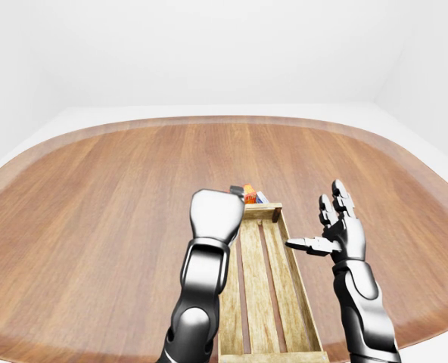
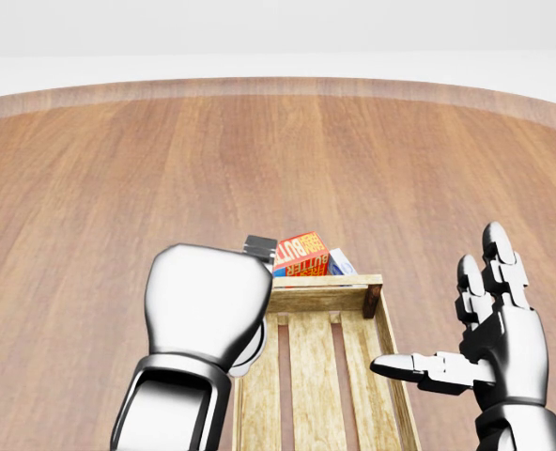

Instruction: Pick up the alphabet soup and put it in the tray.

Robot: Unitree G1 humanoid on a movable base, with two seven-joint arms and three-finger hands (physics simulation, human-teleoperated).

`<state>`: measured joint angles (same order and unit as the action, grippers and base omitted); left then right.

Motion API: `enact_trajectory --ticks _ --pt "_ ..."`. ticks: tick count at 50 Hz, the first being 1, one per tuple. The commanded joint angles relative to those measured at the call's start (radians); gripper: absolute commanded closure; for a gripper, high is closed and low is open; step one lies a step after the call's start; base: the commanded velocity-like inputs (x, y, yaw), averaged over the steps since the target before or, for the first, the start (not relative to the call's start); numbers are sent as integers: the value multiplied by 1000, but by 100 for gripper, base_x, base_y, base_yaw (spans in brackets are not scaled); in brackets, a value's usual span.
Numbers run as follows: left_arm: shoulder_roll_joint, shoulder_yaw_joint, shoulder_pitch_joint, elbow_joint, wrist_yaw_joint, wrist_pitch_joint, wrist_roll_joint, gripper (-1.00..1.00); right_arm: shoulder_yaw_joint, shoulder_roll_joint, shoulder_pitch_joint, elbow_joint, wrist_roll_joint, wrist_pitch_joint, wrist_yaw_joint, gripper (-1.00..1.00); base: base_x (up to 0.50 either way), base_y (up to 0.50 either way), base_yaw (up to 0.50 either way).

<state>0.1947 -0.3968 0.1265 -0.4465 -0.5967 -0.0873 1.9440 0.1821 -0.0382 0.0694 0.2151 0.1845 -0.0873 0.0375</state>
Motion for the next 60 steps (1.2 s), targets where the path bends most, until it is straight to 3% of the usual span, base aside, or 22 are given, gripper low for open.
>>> enact_trajectory --ticks 1,13,24,33,60 --pt "25 -47 -1 14 30 0 -5 100 3 0 2 0 2 0 2 -100 0 0 0" --pt "54 -106 -9 75 69 0 -8 100 6 -2 1 -3 5 0 6 -100 0 0 0" --pt "65 -117 -2 166 113 0 -31 100 9 -3 -1 -7 8 0 8 -100 0 0 0" --pt "66 -90 16 289 185 0 -87 100 7 -3 -3 -12 7 0 8 -100 0 0 0" --pt "66 -22 85 497 281 0 -187 100 0 -2 -3 -11 1 0 6 -100 0 0 0"
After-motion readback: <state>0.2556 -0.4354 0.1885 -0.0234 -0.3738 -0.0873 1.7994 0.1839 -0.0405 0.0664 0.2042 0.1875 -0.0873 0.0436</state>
